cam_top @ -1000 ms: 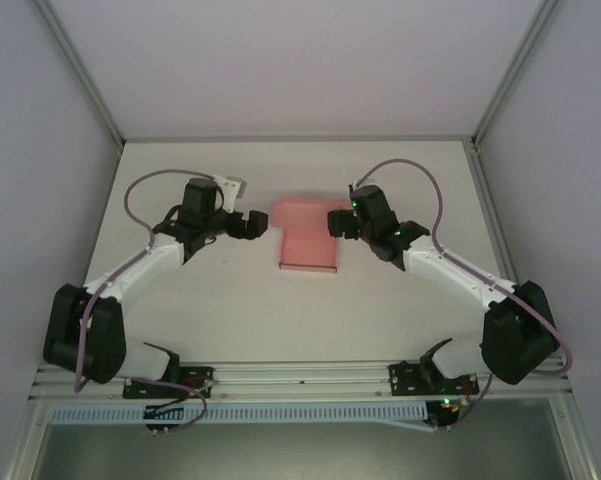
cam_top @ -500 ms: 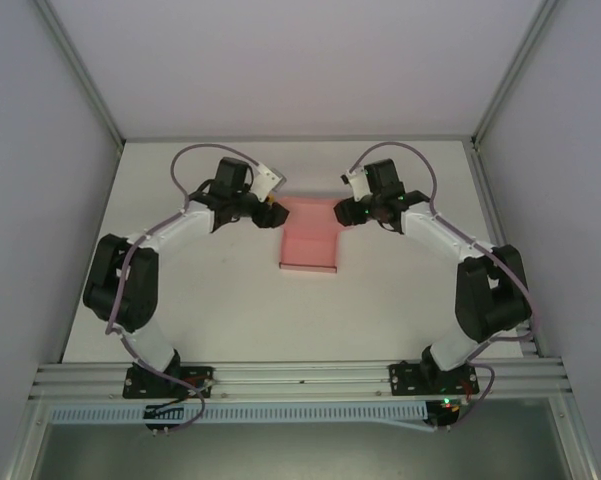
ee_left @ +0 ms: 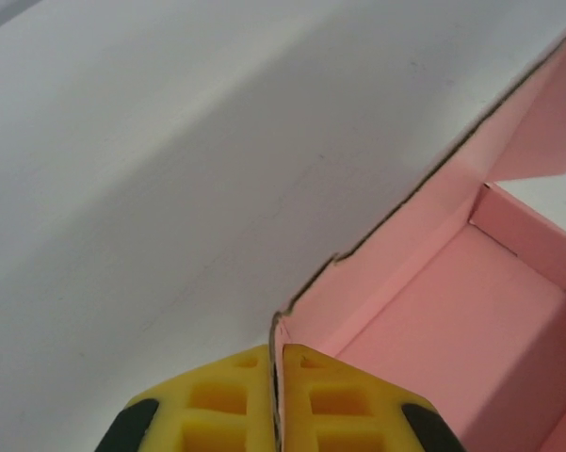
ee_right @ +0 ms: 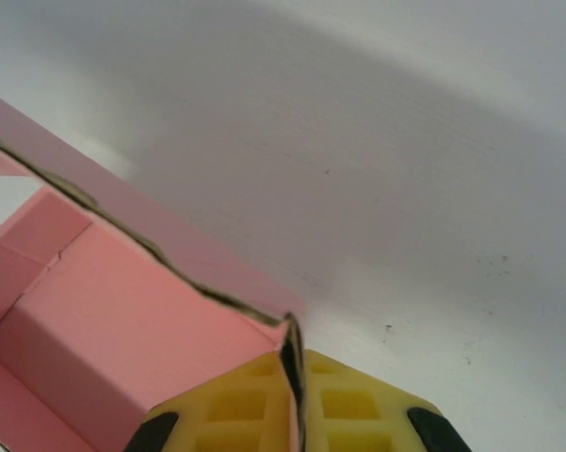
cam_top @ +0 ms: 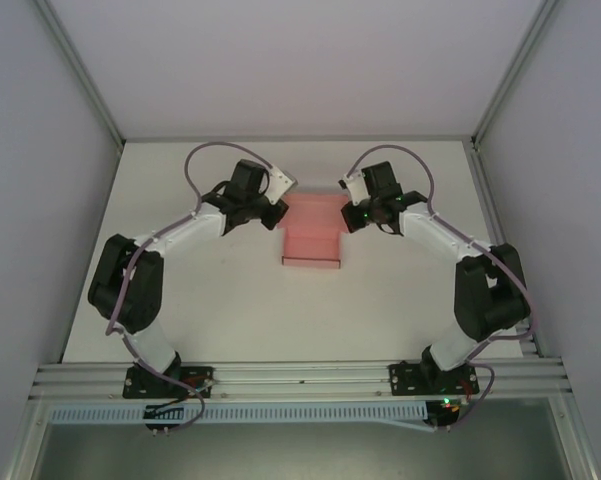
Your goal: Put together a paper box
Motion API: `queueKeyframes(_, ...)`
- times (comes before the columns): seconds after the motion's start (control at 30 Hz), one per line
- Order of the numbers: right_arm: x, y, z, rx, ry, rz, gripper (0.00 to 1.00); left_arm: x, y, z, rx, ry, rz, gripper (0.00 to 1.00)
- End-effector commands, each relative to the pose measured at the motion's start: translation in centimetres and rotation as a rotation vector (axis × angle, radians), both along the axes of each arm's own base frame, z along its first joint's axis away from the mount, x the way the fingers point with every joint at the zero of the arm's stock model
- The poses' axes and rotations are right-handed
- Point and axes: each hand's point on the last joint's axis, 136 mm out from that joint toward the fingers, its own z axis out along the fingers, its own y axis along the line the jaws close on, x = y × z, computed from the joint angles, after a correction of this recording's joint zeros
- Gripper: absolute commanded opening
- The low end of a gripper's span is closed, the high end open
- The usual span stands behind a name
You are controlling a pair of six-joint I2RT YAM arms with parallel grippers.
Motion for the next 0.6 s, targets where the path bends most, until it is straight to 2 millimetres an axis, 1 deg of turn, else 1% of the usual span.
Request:
queueKeyframes(0.0,0.2,1.0,2.3,0.010,-0.110,-0.081,0.02,1.3,0.9,4.2,-0.043,-0.085,0.234,0.00)
queueKeyframes(0.07,0.7,1.7,3.2,0.041,-0.159,-0.146,0.00,1.5,1.0,5.3,-0.086,-0.096,0.330,0.00)
queueKeyframes(0.17,1.5,2.5,4.4,0.110,-0.216,-0.246,0.00,1.6,0.7,5.9,-0.181,-0.087,0.409,0.00)
queueKeyframes(0.23,2.5,2.3,4.8,0.154,-0.247,-0.346,0.00,1.9,0.7,5.8,-0.232,-0.090,0.451,0.00)
queueKeyframes(0.33,3.9,1.6,4.7,0.210,-0.262,-0.493,0.00,2.5,0.5,5.5,-0.280,-0.095,0.491,0.00)
queueKeyframes(0.4,4.7,2.2,4.9,0.288,-0.264,-0.538,0.00,3.1,0.1,5.3,-0.296,-0.098,0.497,0.00)
queueKeyframes(0.43,5.0,2.8,4.9,0.336,-0.270,-0.529,0.00,3.2,-0.1,4.9,-0.295,-0.095,0.498,0.00)
queueKeyframes(0.53,5.9,4.0,5.0,0.466,-0.273,-0.546,0.00,3.9,-0.4,4.1,-0.305,-0.078,0.523,0.00)
queueKeyframes(0.57,6.0,4.0,4.8,0.495,-0.266,-0.568,0.00,4.2,-0.5,3.9,-0.311,-0.081,0.530,0.00)
